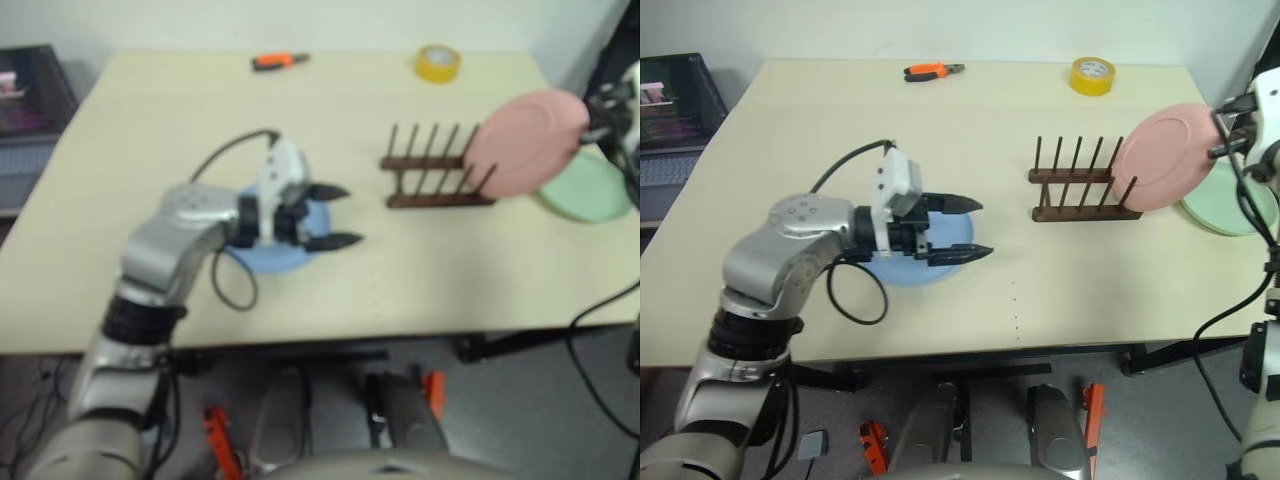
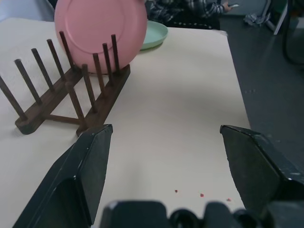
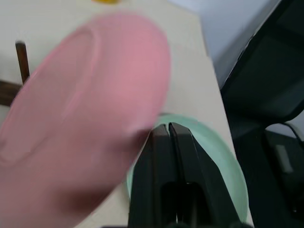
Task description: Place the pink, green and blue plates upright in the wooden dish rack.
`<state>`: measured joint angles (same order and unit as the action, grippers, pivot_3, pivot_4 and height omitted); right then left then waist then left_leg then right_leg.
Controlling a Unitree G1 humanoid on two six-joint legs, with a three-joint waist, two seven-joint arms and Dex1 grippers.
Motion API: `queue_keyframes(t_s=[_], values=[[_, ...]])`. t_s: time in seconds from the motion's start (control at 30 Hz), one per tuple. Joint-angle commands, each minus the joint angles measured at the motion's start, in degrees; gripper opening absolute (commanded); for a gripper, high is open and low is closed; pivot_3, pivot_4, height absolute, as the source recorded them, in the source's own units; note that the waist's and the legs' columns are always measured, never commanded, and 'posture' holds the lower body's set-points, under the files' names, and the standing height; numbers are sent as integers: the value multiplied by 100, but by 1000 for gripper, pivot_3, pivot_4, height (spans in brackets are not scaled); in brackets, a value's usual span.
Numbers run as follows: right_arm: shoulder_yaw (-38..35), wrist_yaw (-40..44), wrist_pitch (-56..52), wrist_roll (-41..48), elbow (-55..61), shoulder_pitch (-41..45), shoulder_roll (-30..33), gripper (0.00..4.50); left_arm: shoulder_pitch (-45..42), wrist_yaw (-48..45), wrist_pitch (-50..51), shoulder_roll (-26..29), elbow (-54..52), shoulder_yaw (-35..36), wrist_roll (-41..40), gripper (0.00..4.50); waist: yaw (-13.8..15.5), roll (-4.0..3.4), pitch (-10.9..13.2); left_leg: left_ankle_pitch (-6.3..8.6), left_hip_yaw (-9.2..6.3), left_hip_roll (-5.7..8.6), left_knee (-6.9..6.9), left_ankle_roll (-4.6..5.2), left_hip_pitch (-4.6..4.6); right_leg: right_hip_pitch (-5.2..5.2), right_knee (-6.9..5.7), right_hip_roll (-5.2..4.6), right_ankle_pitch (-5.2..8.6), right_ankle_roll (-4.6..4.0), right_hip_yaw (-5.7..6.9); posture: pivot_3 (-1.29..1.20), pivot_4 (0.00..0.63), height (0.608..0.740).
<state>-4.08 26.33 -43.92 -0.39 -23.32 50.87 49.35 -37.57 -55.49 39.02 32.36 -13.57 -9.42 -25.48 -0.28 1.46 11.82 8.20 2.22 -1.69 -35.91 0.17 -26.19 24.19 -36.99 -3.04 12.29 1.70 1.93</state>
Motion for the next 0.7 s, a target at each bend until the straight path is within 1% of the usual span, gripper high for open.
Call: queue_keyframes(t_s=[0.03,0.17,0.37,0.53,0.7], values=[[16,-261,180,-274,-39,131,116,24,23,107,38,37,-290,31,6,3998,3,0,0,0,0,0,1,0,0,0,0,1,1,-1,2,0,150,740],[-34,-273,129,-248,-69,113,91,24,121,127,63,123,-351,47,11,3998,3,0,0,0,0,1,3,0,0,0,2,2,2,-2,2,0,150,740],[-74,-68,93,-82,92,112,-69,24,125,116,28,170,-312,35,18,3998,0,0,0,0,0,0,0,0,0,-1,0,2,1,-2,2,0,150,740],[-440,112,-205,464,538,246,-397,24,70,123,-22,128,-215,-9,82,3998,-4,0,0,0,-1,-1,0,0,1,-1,-2,5,0,-1,1,0,150,740],[-482,218,-305,701,929,268,-441,24,84,136,-20,83,-247,-36,114,3998,10,0,0,0,-3,-2,2,0,0,-1,0,5,1,-2,4,0,150,740]])
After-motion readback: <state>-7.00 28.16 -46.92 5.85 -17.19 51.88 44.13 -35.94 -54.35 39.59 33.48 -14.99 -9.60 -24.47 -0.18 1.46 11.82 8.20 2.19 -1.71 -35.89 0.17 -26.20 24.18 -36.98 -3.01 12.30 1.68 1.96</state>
